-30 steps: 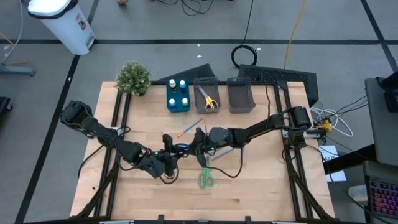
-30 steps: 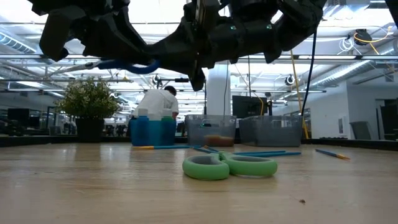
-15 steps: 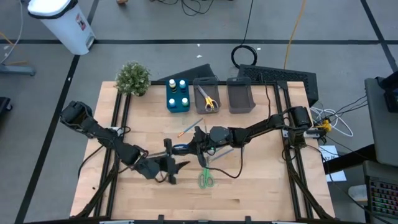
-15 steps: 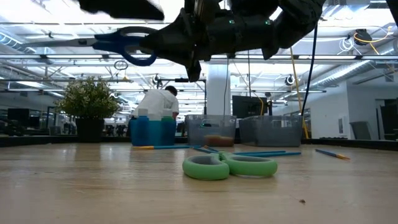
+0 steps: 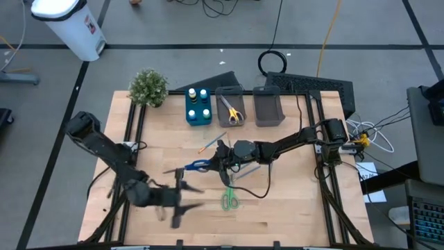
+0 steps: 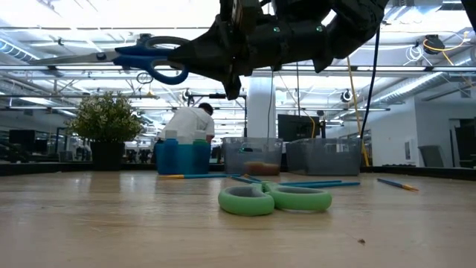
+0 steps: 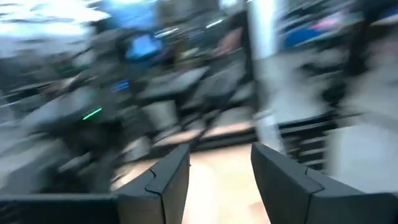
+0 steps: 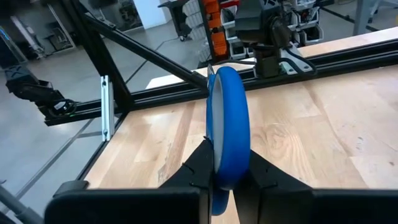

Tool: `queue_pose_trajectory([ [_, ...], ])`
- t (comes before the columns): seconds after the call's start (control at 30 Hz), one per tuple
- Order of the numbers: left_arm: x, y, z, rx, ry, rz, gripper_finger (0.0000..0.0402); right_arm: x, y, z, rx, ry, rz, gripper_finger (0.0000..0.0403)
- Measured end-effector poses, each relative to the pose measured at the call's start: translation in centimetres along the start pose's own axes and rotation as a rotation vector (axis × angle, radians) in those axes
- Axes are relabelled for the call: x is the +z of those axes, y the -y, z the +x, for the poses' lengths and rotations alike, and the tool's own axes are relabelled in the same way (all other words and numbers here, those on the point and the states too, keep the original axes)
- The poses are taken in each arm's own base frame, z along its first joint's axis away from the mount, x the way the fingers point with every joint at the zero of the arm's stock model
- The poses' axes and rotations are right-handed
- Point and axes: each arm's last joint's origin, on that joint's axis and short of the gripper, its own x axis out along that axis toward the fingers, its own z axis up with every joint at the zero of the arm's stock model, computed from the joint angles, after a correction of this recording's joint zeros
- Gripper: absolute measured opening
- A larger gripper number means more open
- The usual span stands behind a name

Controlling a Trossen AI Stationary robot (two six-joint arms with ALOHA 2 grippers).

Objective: Pick & Place Paint Supplies
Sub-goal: Put the blue scissors into the left black bin

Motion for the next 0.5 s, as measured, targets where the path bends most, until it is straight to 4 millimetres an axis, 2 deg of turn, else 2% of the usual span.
queue_pose_trajectory([
  [0.3,2.8,0.7,-2.0,-0.681,0.168,-0.148,0.0182,0.0,0.0,0.0,0.001,-0.002,0.0,0.0019],
  [0.37,2.8,0.7,-2.1,-0.761,0.171,-0.154,0.0182,-0.1,0.0,0.0,0.001,-0.002,0.0,0.0019],
  [0.5,2.7,0.6,-1.9,-0.793,0.167,-0.168,0.0182,-0.1,0.0,0.0,0.0,-0.003,0.0,0.0019],
])
